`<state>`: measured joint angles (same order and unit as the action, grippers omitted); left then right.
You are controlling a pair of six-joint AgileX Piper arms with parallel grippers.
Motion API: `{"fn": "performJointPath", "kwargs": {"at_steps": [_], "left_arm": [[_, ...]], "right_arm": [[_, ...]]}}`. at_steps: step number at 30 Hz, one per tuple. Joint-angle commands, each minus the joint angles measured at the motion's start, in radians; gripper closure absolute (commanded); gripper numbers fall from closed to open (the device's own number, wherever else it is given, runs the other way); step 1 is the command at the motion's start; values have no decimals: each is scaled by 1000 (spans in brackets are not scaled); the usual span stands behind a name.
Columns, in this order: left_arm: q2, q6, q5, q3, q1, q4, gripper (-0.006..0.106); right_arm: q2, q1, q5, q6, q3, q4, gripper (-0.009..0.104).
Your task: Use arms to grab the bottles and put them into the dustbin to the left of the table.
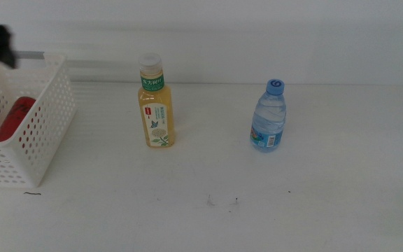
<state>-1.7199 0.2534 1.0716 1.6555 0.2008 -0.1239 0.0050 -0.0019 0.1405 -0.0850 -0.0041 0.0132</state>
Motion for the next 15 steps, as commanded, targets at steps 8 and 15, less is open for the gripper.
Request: {"fn": "performJointPath", "kwargs": {"at_steps": [8, 15], "left_arm": [[491, -52, -699, -689, -402, -69, 7], [642, -52, -1286, -1138, -587, -98, 7]], "right_arm": [[-5, -9, -9, -3, 4, -7, 14], [-5, -9, -9, -3, 4, -7, 14]]}}
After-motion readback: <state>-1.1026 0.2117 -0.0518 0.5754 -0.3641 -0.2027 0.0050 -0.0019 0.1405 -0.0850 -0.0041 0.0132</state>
